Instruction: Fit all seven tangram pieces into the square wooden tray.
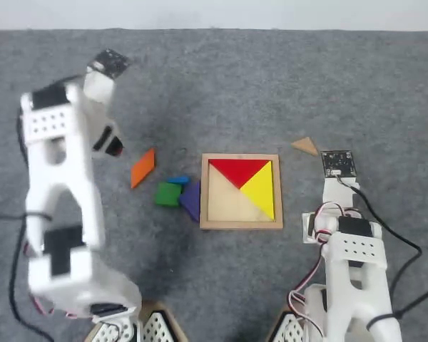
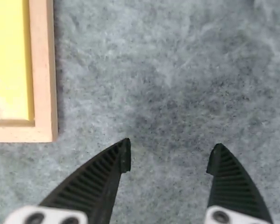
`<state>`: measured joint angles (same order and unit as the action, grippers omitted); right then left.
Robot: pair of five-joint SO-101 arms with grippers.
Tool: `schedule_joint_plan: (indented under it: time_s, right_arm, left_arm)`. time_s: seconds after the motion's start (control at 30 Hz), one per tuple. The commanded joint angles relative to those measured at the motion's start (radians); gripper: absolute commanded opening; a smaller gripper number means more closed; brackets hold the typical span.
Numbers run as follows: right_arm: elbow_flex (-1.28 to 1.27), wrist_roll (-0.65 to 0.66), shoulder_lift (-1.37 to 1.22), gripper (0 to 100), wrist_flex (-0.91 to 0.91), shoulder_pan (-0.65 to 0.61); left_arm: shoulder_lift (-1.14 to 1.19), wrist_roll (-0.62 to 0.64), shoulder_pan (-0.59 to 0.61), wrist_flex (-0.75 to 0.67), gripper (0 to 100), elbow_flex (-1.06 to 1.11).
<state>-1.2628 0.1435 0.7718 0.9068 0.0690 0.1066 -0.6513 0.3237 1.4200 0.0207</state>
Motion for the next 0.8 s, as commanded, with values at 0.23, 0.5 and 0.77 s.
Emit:
schedule_joint_plan:
  time_s: [0.23,0.5,0.77]
  right_arm:
    - [0.009,0.0,0.033,27.0,-0.013,0.01]
    - [0.009,0.0,0.033,27.0,-0.013,0.01]
    - [0.009,0.0,0.033,27.0,-0.015,0.012]
  left_arm:
    - [-0.206,0.107,-0.16,-0.486,23,0.535]
    - [0.087,0.106,-0.166,-0.483,19,0.357]
    - [0.146,0.106,-0.161,-0.482,19,0.341]
